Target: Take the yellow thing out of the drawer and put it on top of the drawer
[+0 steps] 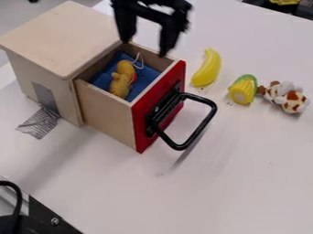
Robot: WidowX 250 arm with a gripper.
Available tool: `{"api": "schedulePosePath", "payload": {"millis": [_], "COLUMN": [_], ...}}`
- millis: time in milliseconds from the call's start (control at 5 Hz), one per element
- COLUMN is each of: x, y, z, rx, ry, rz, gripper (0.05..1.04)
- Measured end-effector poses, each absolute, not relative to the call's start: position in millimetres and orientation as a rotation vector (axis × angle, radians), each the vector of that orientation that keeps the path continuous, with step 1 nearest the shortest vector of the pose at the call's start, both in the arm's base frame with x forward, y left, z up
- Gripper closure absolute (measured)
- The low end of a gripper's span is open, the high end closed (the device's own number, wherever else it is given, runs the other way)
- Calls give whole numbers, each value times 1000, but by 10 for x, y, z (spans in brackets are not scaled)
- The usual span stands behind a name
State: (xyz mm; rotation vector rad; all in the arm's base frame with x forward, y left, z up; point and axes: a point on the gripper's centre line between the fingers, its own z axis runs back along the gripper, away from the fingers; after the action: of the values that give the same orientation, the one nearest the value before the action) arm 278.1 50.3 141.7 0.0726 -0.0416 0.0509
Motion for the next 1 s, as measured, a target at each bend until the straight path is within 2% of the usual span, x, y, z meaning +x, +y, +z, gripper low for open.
{"api": "schedulePosePath", "payload": {"millis": [200, 400, 600, 1000], "x": [2770, 2738, 2715, 2717], "y": [764, 831, 819, 803], "z": [1412, 1160, 1002, 872], "rx": [85, 87, 80, 83], "ry": [-61, -18, 7, 11], "rz": [65, 61, 53, 29], "gripper": [85, 85, 85, 85]}}
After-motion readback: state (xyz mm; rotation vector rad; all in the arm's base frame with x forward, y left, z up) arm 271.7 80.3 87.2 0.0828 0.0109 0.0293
